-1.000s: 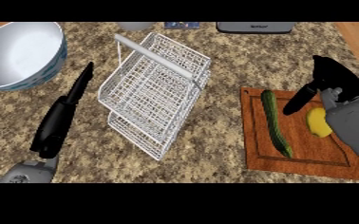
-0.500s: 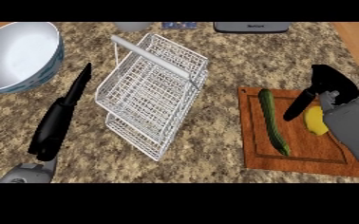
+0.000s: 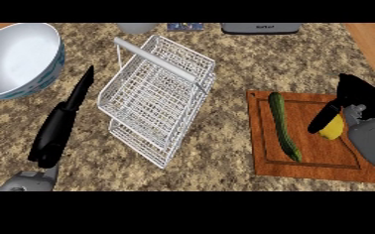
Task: Pick the lemon from the cutting board and place it in the tiered basket
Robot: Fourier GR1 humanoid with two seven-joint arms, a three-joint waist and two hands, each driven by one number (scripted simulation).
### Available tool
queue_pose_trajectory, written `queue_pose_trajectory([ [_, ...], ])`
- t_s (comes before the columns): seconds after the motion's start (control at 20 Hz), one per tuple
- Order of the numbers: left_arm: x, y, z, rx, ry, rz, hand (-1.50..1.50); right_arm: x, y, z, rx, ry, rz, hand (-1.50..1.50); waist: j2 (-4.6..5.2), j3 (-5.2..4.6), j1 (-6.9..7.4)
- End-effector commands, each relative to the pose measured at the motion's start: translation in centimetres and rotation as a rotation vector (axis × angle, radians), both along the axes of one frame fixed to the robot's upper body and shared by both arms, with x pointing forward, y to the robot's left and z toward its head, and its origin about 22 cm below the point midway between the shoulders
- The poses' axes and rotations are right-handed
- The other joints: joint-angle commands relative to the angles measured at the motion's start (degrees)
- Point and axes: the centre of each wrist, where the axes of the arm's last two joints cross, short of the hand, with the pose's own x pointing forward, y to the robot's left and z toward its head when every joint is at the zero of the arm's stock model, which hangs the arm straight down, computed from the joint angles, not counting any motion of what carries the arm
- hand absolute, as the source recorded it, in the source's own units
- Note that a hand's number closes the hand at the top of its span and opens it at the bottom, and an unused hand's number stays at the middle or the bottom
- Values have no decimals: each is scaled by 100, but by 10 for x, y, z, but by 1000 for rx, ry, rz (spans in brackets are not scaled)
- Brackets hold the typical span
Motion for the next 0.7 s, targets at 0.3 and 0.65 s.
queue_pose_trajectory([
  [0.3, 2, 5, 5, 4, -24, 17, 0, -16, 6, -7, -69, 60, -204, -150, 15, 2, 0],
  [0.65, 2, -3, -13, -4, 16, -1, 0, -14, -4, -24, -47, 59, -230, -150, 41, 5, 38],
])
